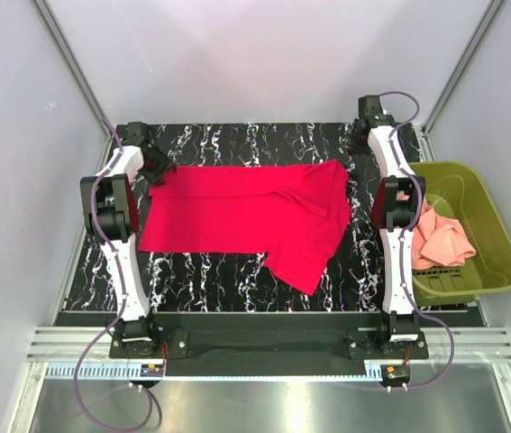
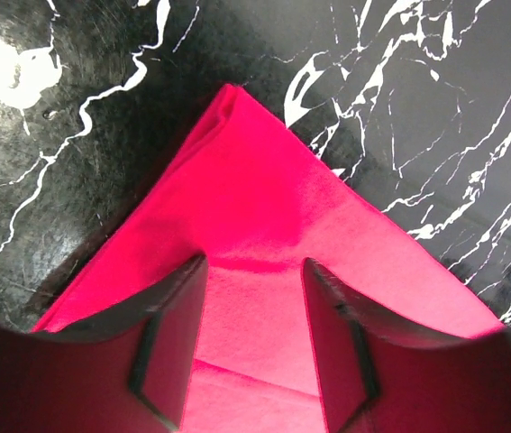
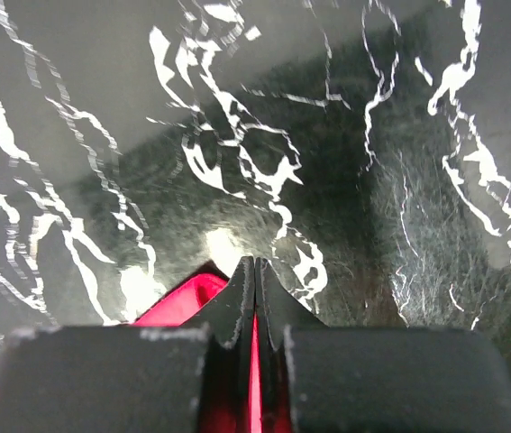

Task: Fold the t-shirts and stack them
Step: Fold the tshirt

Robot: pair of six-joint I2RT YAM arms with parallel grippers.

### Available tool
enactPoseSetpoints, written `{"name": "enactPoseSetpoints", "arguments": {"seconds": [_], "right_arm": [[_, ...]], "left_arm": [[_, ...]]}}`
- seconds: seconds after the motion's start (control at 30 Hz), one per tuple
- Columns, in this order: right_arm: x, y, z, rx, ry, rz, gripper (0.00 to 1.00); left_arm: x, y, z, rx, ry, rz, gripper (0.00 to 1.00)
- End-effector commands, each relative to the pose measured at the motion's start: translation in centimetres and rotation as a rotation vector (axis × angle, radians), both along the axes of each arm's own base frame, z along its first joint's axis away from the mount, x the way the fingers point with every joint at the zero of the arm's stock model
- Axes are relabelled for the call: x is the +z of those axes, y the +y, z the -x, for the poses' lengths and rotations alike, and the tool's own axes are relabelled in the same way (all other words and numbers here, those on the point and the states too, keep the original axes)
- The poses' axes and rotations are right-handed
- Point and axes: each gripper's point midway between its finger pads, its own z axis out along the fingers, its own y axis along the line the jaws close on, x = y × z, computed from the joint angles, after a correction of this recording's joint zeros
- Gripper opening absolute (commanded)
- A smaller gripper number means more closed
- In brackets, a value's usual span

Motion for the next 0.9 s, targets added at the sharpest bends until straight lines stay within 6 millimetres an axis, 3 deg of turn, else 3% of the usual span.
{"name": "enactPoseSetpoints", "arguments": {"seconds": [0.0,0.07,0.13,0.17,0.2,0.23,0.27,0.33,0.37,0.4,0.43,0.47,0.5,0.53,0.57,0.6,0.63,0.67,0.7,0.73,0.77,0.8,0.87], "right_arm": [[4.2,-0.2,-1.5,0.026,-0.102,0.011,0.0],[5.6,1.5,-0.9,0.069,-0.107,0.019,0.01],[6.7,3.0,-0.2,0.116,-0.103,0.04,0.13],[8.2,4.7,0.7,0.16,-0.103,0.055,0.18],[8.3,5.4,1.6,0.171,-0.085,0.065,0.32],[8.9,5.9,2.3,0.18,-0.078,0.074,0.37],[11.1,6.6,3.6,0.183,-0.089,0.077,0.43],[10.5,9.0,6.2,0.225,-0.028,0.066,0.55],[12.2,9.7,7.7,0.233,-0.031,0.057,0.59],[10.9,11.3,9.7,0.272,0.024,0.053,0.62],[12.9,12.0,11.1,0.289,0.006,0.037,0.66],[11.1,12.5,13.2,0.315,0.073,0.035,0.68],[11.2,13.5,14.7,0.349,0.092,0.018,0.69],[11.1,15.1,16.6,0.394,0.115,0.008,0.69],[12.8,16.0,18.3,0.429,0.085,-0.014,0.7],[10.6,16.6,21.2,0.469,0.169,-0.04,0.7],[12.1,17.8,23.5,0.51,0.146,-0.055,0.7],[12.0,18.4,24.9,0.533,0.145,-0.069,0.7],[9.6,18.6,28.0,0.561,0.225,-0.088,0.69],[10.8,19.9,30.4,0.601,0.197,-0.105,0.69],[10.3,20.3,31.8,0.614,0.2,-0.107,0.69],[8.0,19.9,34.5,0.621,0.265,-0.089,0.67],[6.1,19.8,38.4,0.623,0.309,-0.093,0.66]], "left_arm": [[-1.1,1.5,2.5,-0.01,0.076,-0.067,0.58],[0.5,1.4,2.3,-0.028,0.034,-0.069,0.61],[1.7,1.7,2.6,-0.038,0.026,-0.108,0.67],[3.4,2.0,2.7,-0.035,0.008,-0.129,0.7],[4.3,3.0,3.0,-0.013,0.009,-0.187,0.71],[5.1,3.3,3.6,-0.017,0.017,-0.213,0.8],[7.1,3.7,3.8,-0.006,-0.01,-0.24,0.89],[8.0,4.5,5.2,0.009,0.018,-0.297,0.96],[8.7,4.7,5.8,0.013,0.024,-0.31,0.97],[9.6,5.0,6.5,0.022,0.024,-0.339,0.97],[9.5,4.9,7.6,0.012,0.055,-0.35,0.97],[9.6,4.9,8.3,0.009,0.066,-0.357,0.96],[10.7,4.9,9.2,0.018,0.058,-0.37,0.95],[10.5,4.8,10.4,0.026,0.083,-0.363,0.93],[9.1,4.5,12.3,0.027,0.13,-0.349,0.89],[8.8,4.1,13.5,0.031,0.145,-0.334,0.87],[9.5,3.8,14.8,0.047,0.129,-0.316,0.85],[9.5,3.4,15.7,0.044,0.123,-0.302,0.84],[7.1,2.6,18.5,0.027,0.187,-0.276,0.82],[7.8,2.2,19.4,0.042,0.147,-0.257,0.81],[6.9,1.9,20.8,0.041,0.165,-0.244,0.8],[5.0,1.1,23.1,0.027,0.214,-0.212,0.77],[4.6,0.4,24.8,0.027,0.213,-0.179,0.74]]}}
